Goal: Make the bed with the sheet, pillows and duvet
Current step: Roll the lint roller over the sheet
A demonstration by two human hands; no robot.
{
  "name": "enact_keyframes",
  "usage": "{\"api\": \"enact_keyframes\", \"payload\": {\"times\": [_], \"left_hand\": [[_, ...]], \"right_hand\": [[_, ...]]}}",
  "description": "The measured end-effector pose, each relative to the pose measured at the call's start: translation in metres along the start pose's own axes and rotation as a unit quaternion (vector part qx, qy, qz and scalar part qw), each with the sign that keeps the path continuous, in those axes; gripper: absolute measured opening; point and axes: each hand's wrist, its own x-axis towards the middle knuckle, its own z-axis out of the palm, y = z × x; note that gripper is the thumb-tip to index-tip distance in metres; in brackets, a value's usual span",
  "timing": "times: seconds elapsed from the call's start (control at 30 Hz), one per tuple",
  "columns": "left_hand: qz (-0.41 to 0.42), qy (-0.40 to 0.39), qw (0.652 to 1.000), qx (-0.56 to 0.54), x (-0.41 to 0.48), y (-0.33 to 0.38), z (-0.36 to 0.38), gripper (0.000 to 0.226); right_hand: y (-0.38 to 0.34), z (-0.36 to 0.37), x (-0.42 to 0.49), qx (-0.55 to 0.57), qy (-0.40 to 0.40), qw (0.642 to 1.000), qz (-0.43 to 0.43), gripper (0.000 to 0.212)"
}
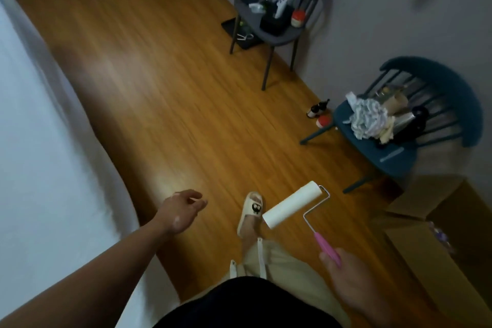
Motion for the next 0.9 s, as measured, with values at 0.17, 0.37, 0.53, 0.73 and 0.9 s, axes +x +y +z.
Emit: {"api": "enact_keyframes", "payload": {"times": [0.17,0.37,0.53,0.73,0.9], "left_hand": [[-0.097,0.014,0.993,-0.061,0.066,0.017,-0.061,0.047],[-0.188,0.135,0.942,-0.244,0.111,0.016,-0.144,0.032],[-0.226,0.216,0.885,-0.345,0.182,0.003,-0.233,0.028],[-0.205,0.181,0.902,-0.333,0.311,0.006,-0.426,0.026],[-0.137,0.199,0.94,-0.24,0.412,0.023,-0.631,0.034]], "right_hand": [[-0.126,-0.071,0.128,-0.028,-0.028,0.996,-0.077,0.019],[-0.348,-0.162,0.254,-0.158,-0.083,0.96,-0.217,0.026],[-0.545,-0.185,0.334,-0.189,-0.086,0.928,-0.311,0.027],[-0.717,-0.184,0.404,-0.133,-0.084,0.95,-0.269,0.024],[-0.835,-0.199,0.456,-0.131,-0.088,0.966,-0.204,0.021]]}}
